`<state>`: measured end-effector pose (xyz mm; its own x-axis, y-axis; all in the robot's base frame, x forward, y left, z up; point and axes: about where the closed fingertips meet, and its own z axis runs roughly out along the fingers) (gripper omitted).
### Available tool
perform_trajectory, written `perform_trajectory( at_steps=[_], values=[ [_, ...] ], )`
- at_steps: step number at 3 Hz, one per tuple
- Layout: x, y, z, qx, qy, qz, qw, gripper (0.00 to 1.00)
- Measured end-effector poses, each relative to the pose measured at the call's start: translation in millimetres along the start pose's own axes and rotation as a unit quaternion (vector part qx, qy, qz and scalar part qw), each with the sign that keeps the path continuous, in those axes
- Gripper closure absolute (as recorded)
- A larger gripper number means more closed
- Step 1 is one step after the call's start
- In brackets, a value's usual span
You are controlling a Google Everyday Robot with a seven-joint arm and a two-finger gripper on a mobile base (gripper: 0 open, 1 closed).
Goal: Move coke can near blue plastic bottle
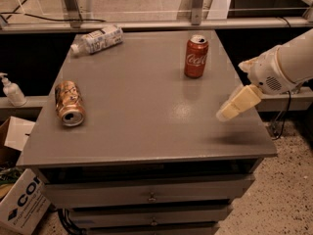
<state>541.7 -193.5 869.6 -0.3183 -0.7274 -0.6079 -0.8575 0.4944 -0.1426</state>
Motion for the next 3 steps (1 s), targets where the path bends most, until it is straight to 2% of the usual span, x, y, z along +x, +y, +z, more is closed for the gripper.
perform_trajectory(
  at_steps=[1, 2, 3],
  values=[
    [-15.4, -19.2, 14.2, 0.015, -0.046, 0.023, 0.9985, 0.0],
    [-14.4, -16.6, 15.7, 0.015, -0.049, 0.027, 0.9984, 0.0],
    [-17.2, -16.7, 27.7, 0.023, -0.076, 0.049, 0.9956, 0.0]
  ],
)
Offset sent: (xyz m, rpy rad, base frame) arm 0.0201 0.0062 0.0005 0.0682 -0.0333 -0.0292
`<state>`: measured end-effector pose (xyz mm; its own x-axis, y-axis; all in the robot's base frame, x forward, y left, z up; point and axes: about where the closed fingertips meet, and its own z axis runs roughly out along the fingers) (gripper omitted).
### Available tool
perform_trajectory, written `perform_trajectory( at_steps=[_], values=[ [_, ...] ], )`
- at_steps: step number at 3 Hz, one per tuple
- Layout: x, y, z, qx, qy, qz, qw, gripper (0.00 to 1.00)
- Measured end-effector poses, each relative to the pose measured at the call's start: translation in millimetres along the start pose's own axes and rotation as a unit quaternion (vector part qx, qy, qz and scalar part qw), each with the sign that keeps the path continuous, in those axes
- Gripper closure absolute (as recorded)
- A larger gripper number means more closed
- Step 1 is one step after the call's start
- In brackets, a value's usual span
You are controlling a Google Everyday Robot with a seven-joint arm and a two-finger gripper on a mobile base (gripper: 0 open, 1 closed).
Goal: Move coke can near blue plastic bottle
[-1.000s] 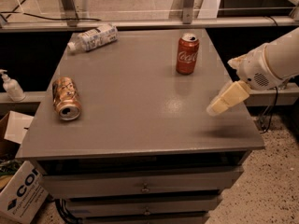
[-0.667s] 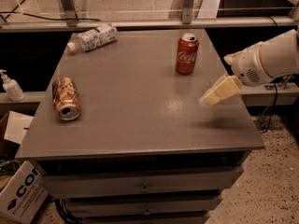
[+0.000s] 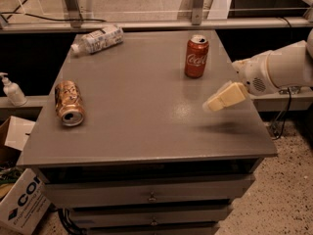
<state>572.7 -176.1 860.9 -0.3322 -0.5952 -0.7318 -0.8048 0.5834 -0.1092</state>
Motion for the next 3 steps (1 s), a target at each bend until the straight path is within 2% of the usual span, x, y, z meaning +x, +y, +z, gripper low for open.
perform_trajectory(
  at_steps=[1, 2, 3],
  values=[
    [-10.9, -21.0, 20.6, 0.034, -0.046, 0.034, 0.9978, 0.0],
    [-16.2, -45.3, 27.4, 0.063, -0.072, 0.054, 0.9939, 0.0],
    [-22.7, -72.5, 43.6, 0.08, -0.096, 0.079, 0.9891, 0.0]
  ],
)
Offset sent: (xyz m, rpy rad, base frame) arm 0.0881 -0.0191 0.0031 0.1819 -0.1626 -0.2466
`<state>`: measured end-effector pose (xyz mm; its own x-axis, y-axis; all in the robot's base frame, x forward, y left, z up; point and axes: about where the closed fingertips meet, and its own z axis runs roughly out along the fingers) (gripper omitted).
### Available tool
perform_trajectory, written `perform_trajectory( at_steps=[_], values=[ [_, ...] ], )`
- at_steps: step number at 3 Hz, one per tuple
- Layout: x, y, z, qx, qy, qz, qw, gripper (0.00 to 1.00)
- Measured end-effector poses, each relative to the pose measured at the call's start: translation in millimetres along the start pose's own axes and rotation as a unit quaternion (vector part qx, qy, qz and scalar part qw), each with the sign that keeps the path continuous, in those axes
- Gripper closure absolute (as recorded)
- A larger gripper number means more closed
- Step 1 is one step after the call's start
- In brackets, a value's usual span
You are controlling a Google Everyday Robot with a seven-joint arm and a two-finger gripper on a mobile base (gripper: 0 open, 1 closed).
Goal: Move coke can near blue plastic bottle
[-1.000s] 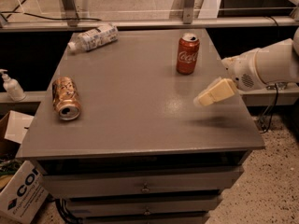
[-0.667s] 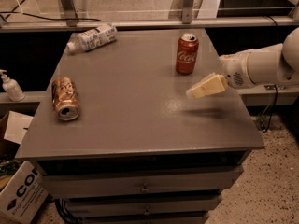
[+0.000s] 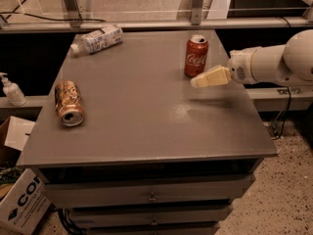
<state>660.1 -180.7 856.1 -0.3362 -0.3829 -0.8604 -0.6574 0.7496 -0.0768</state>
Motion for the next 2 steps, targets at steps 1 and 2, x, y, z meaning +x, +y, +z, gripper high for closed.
perform_trajectory(
  at_steps=[1, 2],
  values=[
    [-10.4, -19.5, 25.2, 0.006, -0.02, 0.021, 0.9996, 0.0],
    [-26.0, -26.0, 44.0, 0.002, -0.038, 0.029, 0.9989, 0.0]
  ],
)
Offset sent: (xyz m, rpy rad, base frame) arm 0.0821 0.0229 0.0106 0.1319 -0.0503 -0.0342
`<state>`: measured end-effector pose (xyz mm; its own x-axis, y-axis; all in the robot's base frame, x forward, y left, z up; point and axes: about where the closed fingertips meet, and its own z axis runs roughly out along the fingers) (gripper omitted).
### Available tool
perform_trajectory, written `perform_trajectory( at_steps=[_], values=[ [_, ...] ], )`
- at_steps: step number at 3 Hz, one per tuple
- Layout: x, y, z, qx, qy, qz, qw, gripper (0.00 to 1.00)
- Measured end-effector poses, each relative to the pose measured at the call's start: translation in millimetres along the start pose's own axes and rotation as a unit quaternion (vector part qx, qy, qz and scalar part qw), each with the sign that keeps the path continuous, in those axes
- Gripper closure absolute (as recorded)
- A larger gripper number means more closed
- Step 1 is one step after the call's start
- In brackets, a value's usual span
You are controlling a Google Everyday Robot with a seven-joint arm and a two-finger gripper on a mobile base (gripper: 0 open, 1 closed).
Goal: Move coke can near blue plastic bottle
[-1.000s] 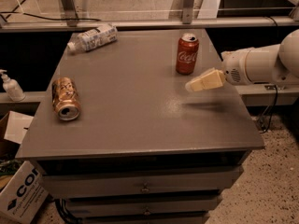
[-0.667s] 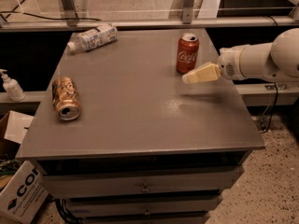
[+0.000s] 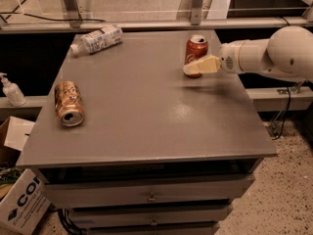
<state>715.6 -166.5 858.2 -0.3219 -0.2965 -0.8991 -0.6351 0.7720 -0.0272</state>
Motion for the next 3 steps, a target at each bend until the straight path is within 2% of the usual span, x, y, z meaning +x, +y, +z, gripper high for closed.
perform_trajectory(
  at_steps=[1, 3],
  values=[
    [-8.9, 0.4, 11.4, -0.007, -0.013, 0.004, 0.9999, 0.18],
    [-19.4, 3.5, 19.0, -0.016, -0.03, 0.009, 0.9994, 0.64]
  ],
)
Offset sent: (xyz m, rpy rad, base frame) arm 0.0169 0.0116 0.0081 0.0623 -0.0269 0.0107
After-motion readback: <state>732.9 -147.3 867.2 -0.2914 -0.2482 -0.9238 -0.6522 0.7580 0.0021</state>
